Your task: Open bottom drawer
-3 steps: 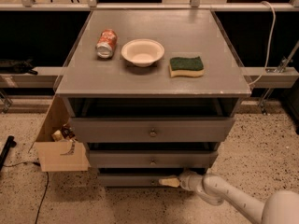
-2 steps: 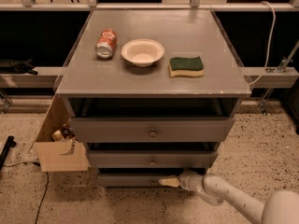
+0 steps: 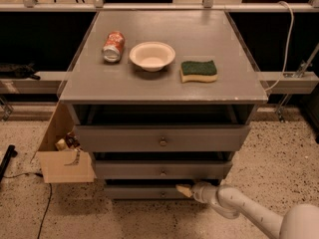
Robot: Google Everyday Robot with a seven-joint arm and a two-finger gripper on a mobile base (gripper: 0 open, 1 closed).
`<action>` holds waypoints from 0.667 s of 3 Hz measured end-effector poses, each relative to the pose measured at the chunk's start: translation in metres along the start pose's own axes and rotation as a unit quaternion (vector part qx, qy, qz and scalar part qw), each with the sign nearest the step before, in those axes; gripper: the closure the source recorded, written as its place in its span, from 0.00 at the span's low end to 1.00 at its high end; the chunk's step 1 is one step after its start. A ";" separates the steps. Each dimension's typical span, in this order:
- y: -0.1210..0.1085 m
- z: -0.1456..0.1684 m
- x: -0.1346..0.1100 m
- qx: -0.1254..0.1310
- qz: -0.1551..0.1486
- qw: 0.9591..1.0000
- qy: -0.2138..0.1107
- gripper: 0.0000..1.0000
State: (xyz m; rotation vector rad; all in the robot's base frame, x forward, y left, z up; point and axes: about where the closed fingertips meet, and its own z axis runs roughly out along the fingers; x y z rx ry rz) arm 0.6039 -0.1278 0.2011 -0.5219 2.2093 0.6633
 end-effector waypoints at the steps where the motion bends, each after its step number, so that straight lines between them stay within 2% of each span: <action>1: 0.000 0.000 0.000 0.000 0.000 1.000 0.000 0.65; 2: 0.000 0.000 0.000 0.000 0.000 1.000 0.000 0.88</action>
Offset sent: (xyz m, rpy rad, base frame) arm 0.0000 0.0000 0.0000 0.0000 0.0000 0.0000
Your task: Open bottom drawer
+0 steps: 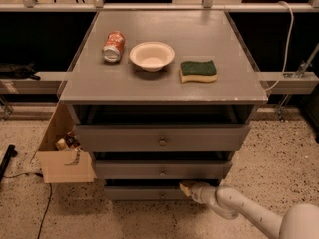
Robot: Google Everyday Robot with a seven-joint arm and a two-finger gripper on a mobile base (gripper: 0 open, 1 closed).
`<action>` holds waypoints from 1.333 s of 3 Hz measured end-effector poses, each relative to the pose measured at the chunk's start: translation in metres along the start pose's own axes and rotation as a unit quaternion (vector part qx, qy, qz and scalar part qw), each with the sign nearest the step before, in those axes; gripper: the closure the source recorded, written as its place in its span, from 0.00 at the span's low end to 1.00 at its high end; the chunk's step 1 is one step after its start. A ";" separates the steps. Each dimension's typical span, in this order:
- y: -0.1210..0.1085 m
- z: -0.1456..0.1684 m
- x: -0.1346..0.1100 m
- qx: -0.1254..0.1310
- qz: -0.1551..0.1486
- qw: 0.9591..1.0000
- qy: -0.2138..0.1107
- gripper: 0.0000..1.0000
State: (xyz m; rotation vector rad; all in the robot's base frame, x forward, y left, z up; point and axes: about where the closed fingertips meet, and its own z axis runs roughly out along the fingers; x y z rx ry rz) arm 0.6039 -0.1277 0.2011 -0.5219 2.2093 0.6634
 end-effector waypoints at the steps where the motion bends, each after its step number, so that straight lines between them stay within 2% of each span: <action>1: 0.000 0.000 0.000 0.000 0.000 1.000 0.000 1.00; 3: 0.001 0.000 0.000 0.012 0.004 1.000 0.014 1.00; 4: 0.006 -0.066 0.001 0.012 0.058 0.998 0.008 1.00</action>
Offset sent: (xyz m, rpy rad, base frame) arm -0.0055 0.0017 -0.0074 -0.0327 0.0291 -0.0146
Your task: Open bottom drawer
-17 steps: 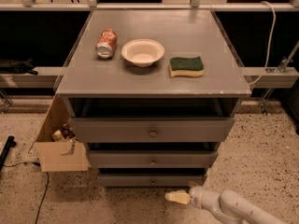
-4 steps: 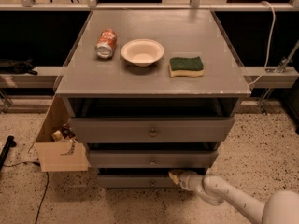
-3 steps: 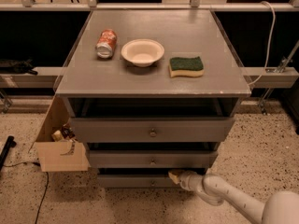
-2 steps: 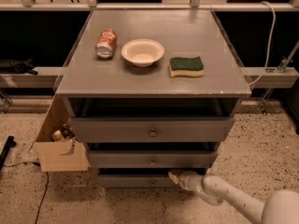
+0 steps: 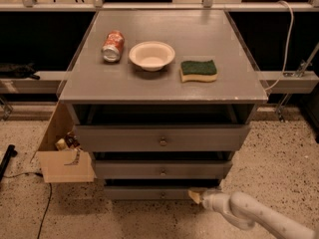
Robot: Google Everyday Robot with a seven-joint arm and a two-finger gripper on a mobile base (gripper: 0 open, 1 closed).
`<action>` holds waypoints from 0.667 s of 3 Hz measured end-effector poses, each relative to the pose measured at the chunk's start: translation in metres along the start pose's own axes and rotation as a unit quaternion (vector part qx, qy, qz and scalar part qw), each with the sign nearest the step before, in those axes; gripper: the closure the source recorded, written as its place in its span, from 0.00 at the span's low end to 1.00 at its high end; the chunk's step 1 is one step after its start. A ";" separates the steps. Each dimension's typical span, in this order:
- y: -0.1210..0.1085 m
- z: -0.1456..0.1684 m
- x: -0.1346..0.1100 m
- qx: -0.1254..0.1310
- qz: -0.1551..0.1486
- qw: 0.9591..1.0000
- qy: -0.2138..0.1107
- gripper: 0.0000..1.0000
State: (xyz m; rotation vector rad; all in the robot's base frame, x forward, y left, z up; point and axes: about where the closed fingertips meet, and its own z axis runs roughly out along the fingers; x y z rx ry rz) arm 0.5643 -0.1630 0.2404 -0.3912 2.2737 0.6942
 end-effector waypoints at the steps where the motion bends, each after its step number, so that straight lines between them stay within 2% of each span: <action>1: 0.018 -0.085 0.018 0.001 0.025 1.000 -0.002 1.00; 2: 0.051 -0.096 0.050 -0.020 0.036 0.999 0.017 0.74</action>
Offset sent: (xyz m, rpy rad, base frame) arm -0.0581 -0.0353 0.0419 0.0234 0.0185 -0.0340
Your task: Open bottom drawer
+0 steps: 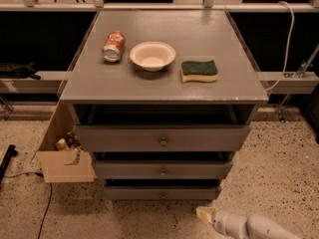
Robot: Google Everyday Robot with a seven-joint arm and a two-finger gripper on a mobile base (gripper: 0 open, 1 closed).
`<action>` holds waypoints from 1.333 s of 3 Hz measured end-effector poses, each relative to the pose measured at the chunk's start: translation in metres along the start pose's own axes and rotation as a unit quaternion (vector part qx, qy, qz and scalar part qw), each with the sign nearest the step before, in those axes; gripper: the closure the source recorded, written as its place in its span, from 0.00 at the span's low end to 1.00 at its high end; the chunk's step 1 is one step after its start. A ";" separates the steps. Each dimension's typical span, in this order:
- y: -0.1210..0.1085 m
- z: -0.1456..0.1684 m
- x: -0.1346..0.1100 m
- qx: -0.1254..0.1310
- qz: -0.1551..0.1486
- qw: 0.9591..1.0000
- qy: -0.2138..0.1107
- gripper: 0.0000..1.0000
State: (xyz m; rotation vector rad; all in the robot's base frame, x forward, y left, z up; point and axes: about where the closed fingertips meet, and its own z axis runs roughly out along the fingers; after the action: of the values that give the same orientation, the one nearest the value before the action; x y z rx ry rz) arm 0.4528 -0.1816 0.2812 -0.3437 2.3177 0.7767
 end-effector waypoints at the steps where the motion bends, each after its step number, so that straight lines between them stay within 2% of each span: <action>1: -0.001 0.004 -0.001 0.000 0.000 1.000 0.002 0.43; 2: -0.006 0.031 -0.008 0.003 -0.004 1.000 0.017 0.20; 3: -0.021 0.071 -0.005 0.013 -0.007 0.999 0.040 0.00; 4: -0.021 0.072 -0.005 0.013 -0.007 0.999 0.040 0.00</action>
Offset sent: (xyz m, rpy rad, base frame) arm 0.0519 0.0280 -0.0337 -0.0553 0.0444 0.0291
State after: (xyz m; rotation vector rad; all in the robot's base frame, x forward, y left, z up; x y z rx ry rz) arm 0.5019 -0.1544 0.2317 -0.3846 2.3949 0.7370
